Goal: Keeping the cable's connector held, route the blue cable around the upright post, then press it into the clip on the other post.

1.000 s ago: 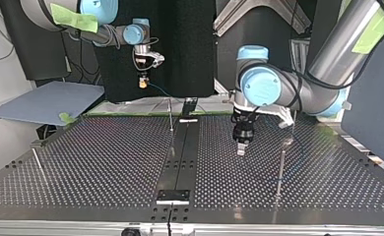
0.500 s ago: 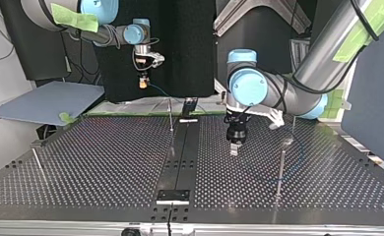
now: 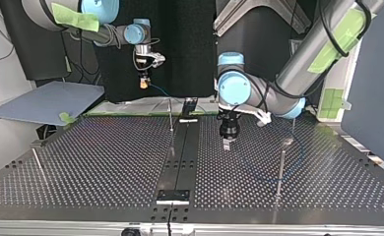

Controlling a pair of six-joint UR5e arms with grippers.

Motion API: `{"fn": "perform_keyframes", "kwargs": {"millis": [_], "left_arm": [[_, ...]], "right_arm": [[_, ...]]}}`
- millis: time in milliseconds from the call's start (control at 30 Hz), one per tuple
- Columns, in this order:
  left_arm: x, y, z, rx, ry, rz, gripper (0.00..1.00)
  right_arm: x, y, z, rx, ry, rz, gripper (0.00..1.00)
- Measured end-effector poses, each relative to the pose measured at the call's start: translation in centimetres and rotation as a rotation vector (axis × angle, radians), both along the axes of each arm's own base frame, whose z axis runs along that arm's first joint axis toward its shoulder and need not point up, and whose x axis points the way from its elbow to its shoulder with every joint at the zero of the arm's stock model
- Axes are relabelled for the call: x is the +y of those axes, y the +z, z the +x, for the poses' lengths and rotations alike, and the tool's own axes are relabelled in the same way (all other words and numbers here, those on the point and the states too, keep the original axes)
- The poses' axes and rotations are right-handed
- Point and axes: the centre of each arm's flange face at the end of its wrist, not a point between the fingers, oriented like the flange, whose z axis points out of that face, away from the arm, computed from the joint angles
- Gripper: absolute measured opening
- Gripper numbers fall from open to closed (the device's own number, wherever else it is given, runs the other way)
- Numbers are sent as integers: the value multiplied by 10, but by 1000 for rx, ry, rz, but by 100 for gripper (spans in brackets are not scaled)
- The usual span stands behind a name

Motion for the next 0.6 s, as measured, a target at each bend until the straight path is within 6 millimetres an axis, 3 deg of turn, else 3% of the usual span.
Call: {"fn": "perform_keyframes", "kwargs": {"millis": [367,600], "left_arm": [[-2,-22,15,14,2,6,100],[7,-23,27,20,44,30,100]], "right_arm": [[1,0,0,0,1,1,0],[0,0,1,-1,2,-1,0]]}}
